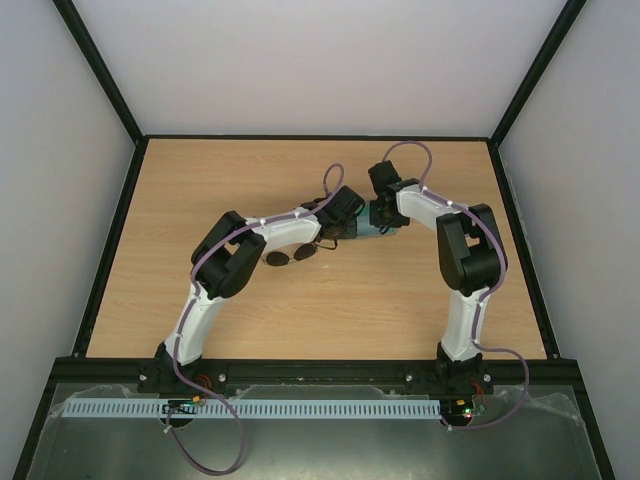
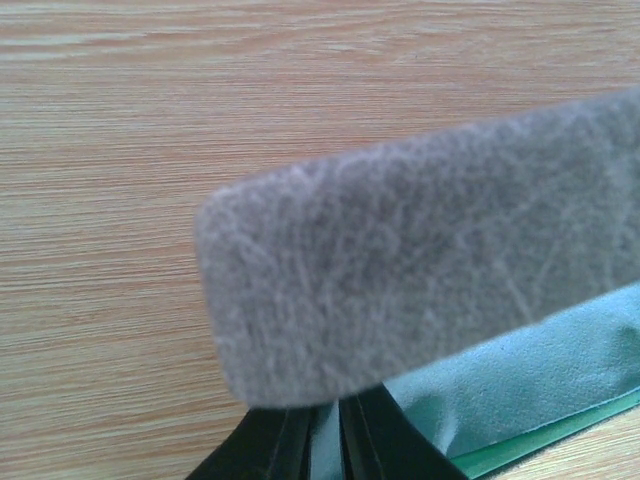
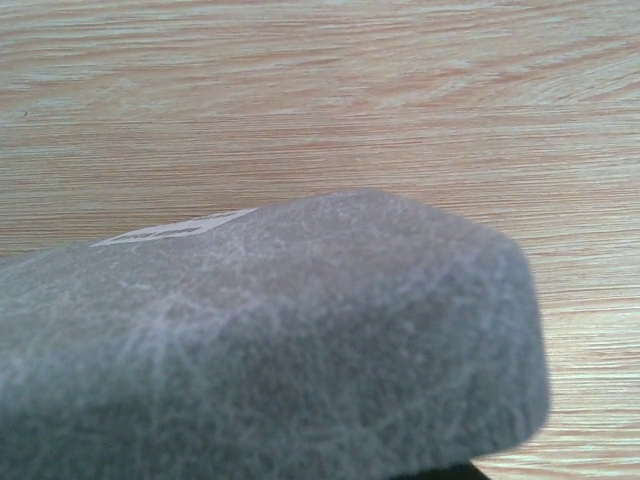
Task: Organize the sunglasses
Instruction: Place the glasses cleaning cloth in the sunglasses case.
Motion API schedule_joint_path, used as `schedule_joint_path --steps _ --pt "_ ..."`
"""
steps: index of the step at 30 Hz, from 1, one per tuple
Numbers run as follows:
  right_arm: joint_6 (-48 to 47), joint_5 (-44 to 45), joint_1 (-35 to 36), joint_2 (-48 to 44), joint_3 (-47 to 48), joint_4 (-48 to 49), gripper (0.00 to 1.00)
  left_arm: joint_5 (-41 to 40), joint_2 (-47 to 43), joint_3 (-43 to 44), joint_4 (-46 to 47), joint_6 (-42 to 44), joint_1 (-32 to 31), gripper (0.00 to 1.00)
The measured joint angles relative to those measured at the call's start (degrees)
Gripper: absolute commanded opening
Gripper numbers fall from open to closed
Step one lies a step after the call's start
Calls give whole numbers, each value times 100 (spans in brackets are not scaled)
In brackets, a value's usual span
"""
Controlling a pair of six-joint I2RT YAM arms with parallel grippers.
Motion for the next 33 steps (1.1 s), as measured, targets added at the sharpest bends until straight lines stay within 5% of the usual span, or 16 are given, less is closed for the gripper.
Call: schedule_joint_path --steps 13,25,30,33 --pt "-4 -24 0 -256 -363 179 31 2 -90 -79 63 -26 0 43" --pt "140 -616 -2 -1373 -1080 542 27 28 -625 -402 9 -61 31 44" --pt "369 -1064 0 -1644 -1443 881 24 37 -857 -649 70 -116 31 26" --pt "485 -1228 7 -1641 -1523 1056 24 55 -1021 -833 127 -103 42 24"
